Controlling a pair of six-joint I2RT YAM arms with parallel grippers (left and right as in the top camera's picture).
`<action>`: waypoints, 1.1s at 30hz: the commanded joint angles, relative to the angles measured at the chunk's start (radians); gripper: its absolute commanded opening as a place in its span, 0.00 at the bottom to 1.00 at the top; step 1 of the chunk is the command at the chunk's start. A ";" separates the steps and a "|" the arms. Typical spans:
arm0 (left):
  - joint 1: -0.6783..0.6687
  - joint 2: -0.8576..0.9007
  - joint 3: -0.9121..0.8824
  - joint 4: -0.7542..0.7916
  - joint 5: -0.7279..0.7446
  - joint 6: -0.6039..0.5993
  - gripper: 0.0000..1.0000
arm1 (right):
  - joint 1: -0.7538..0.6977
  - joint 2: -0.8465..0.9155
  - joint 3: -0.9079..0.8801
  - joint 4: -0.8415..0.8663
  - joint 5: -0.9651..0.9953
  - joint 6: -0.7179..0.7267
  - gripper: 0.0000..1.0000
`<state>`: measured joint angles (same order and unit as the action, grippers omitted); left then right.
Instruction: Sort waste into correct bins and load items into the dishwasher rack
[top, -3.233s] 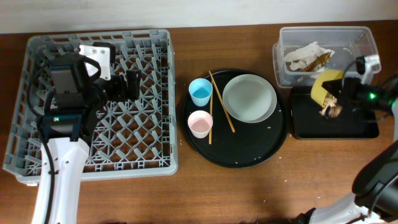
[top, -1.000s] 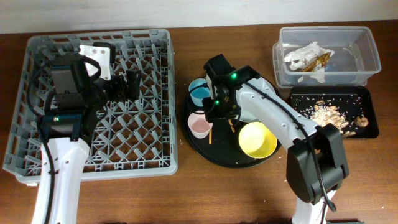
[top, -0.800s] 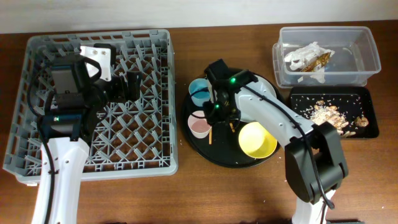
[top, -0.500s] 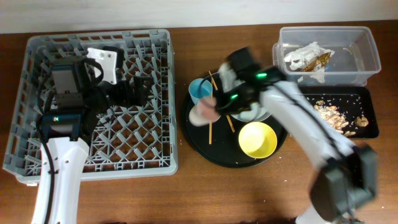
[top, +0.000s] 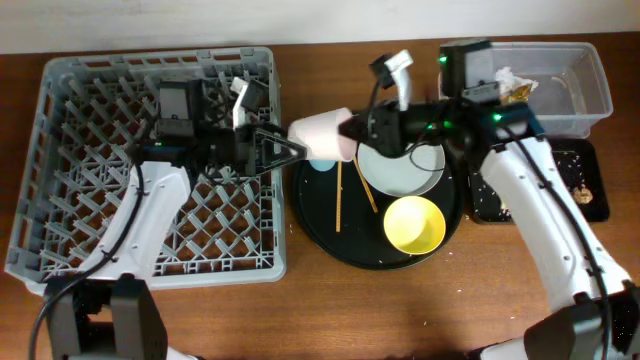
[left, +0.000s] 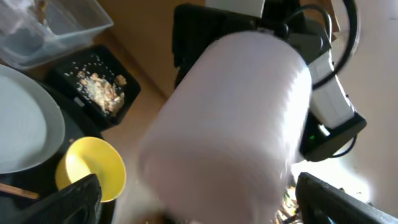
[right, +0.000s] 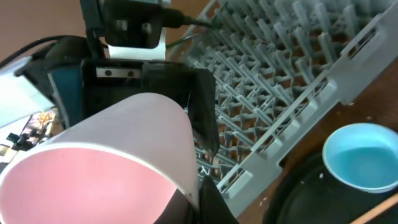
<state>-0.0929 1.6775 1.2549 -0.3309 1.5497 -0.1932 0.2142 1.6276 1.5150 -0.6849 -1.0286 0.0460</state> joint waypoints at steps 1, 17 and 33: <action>-0.005 0.002 0.010 0.009 0.024 -0.064 0.99 | 0.051 0.021 0.006 0.072 0.063 0.078 0.04; -0.005 0.002 0.010 0.204 0.024 -0.211 0.78 | 0.115 0.163 -0.036 0.074 0.100 0.116 0.04; 0.121 0.002 0.010 0.771 0.023 -0.534 0.49 | -0.085 0.163 -0.036 0.055 -0.061 0.116 0.56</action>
<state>-0.0048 1.6943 1.2488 0.3664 1.5490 -0.6033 0.2066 1.7813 1.4868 -0.6067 -1.0248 0.1749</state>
